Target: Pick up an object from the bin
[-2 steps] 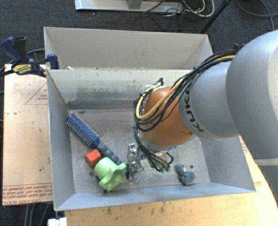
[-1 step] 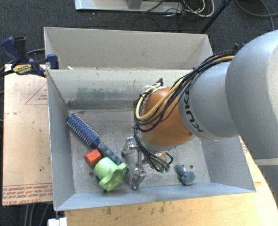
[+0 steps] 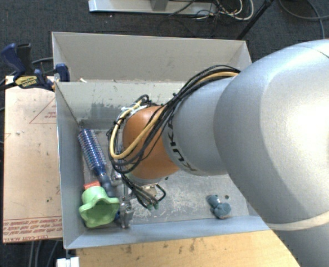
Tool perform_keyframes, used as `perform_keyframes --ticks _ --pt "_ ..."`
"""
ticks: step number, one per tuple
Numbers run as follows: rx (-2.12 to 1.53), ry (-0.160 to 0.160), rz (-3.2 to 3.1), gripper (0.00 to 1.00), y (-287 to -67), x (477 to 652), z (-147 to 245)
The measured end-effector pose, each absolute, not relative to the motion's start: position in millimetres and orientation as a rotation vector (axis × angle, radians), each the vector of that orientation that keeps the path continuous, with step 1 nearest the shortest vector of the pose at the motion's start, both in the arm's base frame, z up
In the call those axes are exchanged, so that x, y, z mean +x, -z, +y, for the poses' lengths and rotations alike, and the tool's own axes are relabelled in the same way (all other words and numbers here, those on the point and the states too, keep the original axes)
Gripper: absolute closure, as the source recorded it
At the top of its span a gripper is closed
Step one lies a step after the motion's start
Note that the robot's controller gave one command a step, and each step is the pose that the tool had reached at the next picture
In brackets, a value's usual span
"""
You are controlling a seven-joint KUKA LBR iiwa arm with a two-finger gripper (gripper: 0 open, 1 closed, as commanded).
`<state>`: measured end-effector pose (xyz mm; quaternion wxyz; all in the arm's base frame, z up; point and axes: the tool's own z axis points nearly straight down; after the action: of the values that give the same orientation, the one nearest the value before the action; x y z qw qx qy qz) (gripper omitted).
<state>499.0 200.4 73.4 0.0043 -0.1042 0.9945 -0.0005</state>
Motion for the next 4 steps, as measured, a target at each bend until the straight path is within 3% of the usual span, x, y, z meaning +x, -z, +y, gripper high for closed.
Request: perform_keyframes --ticks 1,2,3,4 --pt "-0.321 -0.003 3.117 1.00 -73.9 498.8 198.4" --pt "-0.684 -0.003 3.055 1.00 -261.0 493.3 177.5" --pt "-0.420 0.000 3.110 1.00 -148.8 488.4 213.7" --pt "-0.422 -0.002 3.111 0.00 -149.3 487.5 213.8"
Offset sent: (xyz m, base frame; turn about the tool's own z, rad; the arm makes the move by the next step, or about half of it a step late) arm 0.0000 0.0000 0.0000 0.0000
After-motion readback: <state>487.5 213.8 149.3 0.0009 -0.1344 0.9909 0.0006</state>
